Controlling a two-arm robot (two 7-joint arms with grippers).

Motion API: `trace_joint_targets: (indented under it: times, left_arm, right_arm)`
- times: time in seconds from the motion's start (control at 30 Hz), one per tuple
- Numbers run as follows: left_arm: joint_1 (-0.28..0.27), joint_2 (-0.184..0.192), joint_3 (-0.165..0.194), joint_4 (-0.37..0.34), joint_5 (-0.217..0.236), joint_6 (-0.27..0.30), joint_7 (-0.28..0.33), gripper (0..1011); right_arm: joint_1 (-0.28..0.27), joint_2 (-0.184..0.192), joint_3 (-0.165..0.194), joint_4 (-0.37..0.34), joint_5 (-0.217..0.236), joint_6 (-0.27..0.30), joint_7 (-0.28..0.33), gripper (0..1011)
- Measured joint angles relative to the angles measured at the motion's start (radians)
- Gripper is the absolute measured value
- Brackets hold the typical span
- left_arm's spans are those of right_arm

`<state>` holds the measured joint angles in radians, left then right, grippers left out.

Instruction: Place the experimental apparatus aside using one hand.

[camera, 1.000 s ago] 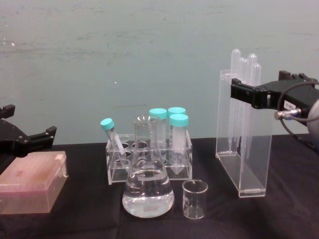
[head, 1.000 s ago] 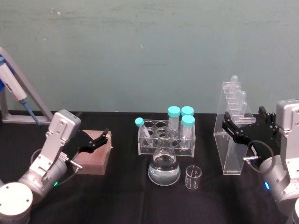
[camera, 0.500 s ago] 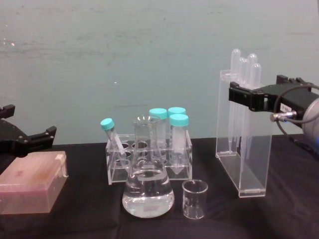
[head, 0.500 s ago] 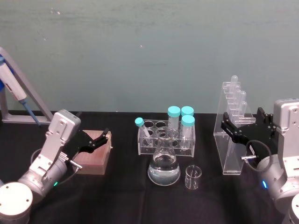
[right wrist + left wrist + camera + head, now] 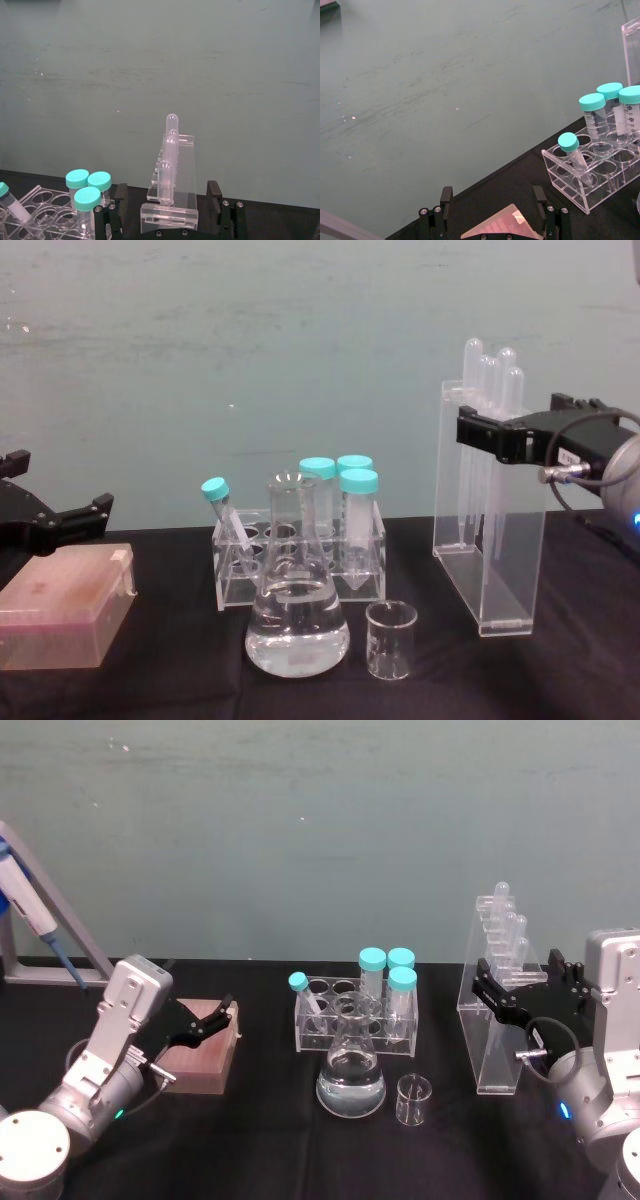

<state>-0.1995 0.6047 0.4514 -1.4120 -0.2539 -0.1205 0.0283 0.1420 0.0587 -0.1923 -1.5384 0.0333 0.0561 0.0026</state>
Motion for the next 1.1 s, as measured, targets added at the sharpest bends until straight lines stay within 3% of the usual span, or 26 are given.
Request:
trace_joint_targets:
  times: [1.1]
  left_arm:
    - [0.0,0.0,0.0,0.0,0.0,0.0,0.0,1000]
  right_arm:
    - [0.014,-0.049,0.045,0.031,-0.037,-0.005,0.051,1000]
